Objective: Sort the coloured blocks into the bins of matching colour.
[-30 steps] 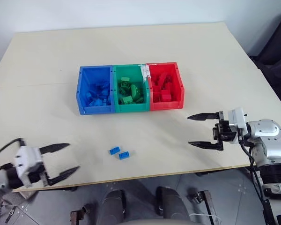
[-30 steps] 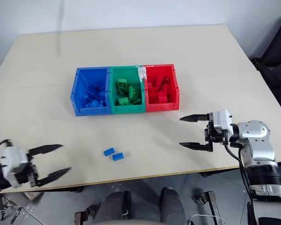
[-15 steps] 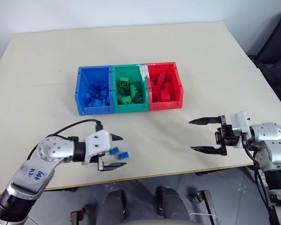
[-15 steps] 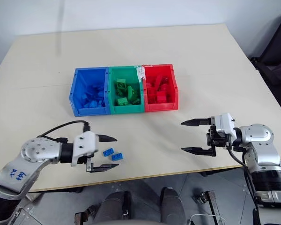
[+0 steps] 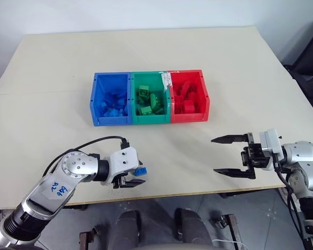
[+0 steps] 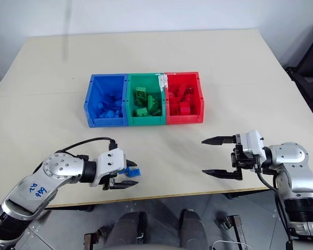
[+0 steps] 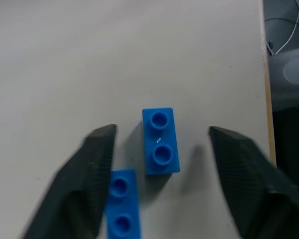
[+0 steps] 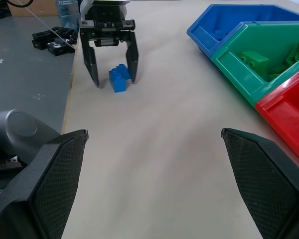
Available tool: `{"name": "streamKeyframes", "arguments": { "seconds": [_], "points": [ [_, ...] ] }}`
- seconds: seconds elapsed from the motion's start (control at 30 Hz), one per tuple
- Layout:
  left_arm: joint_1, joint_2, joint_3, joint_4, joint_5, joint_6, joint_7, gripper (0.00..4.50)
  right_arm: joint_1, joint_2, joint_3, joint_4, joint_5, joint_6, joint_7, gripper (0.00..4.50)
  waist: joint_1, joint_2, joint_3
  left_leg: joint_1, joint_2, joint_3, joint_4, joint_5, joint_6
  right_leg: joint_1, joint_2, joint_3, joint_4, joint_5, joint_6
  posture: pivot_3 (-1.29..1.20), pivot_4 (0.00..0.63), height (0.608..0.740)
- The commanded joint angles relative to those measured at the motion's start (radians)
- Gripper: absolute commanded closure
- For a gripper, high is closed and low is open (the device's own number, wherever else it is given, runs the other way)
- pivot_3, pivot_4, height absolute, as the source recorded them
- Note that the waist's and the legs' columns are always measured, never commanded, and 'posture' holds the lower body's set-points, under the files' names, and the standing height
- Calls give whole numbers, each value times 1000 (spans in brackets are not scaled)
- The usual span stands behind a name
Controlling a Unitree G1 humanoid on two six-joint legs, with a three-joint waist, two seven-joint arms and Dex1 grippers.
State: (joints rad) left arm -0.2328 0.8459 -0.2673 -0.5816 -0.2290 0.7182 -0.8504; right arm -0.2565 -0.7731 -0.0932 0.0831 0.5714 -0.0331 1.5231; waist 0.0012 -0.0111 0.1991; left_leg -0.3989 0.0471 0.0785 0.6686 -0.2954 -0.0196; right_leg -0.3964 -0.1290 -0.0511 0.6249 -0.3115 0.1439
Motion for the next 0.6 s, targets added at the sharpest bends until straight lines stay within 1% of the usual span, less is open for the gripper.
{"name": "streamKeyframes", "arguments": {
  "seconds": [0.03,0.13,0.17,0.23,0.27,0.33,0.37,0.43,0.5,0.57,0.6],
  "points": [
    [3,6,-5,-3,19,-30,-6,2726,-23,1,-27,-2,2,-14,-1,0,0,0,0,0,0,0,0,0,0,0,0,0,0,0,0,0,150,740],
    [14,-39,20,16,1,-70,10,3662,-34,11,-19,6,-3,-20,-7,0,0,0,0,0,0,0,0,0,0,0,0,0,0,0,0,0,150,740],
    [21,-80,49,23,-21,-87,32,3971,-37,13,-17,9,-5,-21,-8,0,0,0,0,0,0,0,0,0,0,0,0,0,0,0,0,0,150,740],
    [37,-159,117,34,-86,-110,54,3971,-43,18,-15,15,-9,-25,-9,0,2,0,0,0,0,0,1,0,0,0,0,0,1,0,0,0,150,740],
    [48,-193,166,42,-122,-148,49,3971,-48,22,-15,22,-14,-29,-10,0,1,0,0,-1,0,-1,2,0,0,0,0,-1,1,0,0,0,150,740],
    [60,-236,246,56,-172,-202,41,3971,-55,28,-14,32,-21,-36,-11,0,1,0,0,-1,0,-1,3,0,0,0,0,-1,1,0,0,0,150,740],
    [61,-249,274,63,-188,-218,41,3971,-58,30,-15,36,-23,-39,-11,0,0,0,0,-1,0,-1,3,0,0,0,0,-1,1,0,0,0,150,740],
    [53,-267,367,84,-244,-227,52,3971,-67,39,-18,41,-25,-46,-15,0,0,0,0,-1,0,-1,4,0,0,0,0,-1,2,0,0,0,150,740],
    [40,-264,444,110,-291,-227,53,3971,-72,46,-21,42,-23,-47,-21,0,-1,0,0,-1,0,-1,5,0,0,0,0,-1,3,0,0,0,150,740],
    [12,-259,500,154,-300,-250,66,3971,-74,51,-24,39,-21,-45,-30,0,-2,0,0,-1,0,-2,7,0,0,1,0,-1,3,0,0,0,150,740],
    [-12,-259,521,194,-277,-278,89,3971,-74,53,-25,37,-21,-45,-34,0,0,0,0,-1,0,-2,7,0,0,1,0,-1,3,0,0,0,150,740]
  ]
}}
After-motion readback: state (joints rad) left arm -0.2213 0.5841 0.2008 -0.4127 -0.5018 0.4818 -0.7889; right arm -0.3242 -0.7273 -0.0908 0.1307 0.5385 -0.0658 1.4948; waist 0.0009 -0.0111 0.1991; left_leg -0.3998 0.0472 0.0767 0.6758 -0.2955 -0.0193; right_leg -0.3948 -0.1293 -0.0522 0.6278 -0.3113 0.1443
